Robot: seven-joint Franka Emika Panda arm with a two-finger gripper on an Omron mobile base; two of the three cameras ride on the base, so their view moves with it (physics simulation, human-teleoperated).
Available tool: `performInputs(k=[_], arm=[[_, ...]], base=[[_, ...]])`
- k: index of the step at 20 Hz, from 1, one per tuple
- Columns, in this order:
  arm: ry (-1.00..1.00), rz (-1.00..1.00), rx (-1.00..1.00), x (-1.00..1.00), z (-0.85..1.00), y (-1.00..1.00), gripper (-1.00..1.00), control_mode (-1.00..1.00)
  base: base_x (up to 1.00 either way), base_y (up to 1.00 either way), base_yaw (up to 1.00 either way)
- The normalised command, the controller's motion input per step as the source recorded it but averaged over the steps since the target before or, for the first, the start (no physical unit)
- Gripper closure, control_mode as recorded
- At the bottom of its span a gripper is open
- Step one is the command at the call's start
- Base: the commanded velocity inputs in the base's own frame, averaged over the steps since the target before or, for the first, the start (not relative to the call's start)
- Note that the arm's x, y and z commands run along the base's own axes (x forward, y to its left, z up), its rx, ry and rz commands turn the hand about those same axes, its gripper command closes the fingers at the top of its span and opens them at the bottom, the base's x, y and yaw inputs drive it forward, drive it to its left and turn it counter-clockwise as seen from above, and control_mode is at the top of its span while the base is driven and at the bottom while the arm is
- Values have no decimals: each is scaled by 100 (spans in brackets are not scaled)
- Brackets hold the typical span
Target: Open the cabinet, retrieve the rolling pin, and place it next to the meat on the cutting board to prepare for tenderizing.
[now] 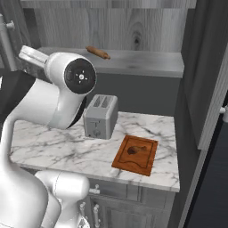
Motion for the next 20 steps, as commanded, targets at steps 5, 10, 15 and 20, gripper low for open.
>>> performInputs(k=[5,10,15,20], arm=[[5,11,6,34,-18,0,-100,-100],[4,13,7,16,-9,0,-100,-100],[4,16,6,14,0,18,-100,-100],[7,10,1,33,-2,53,-100,-100]], base=[[0,0,0],[0,0,0],[0,0,0],[0,0,0]])
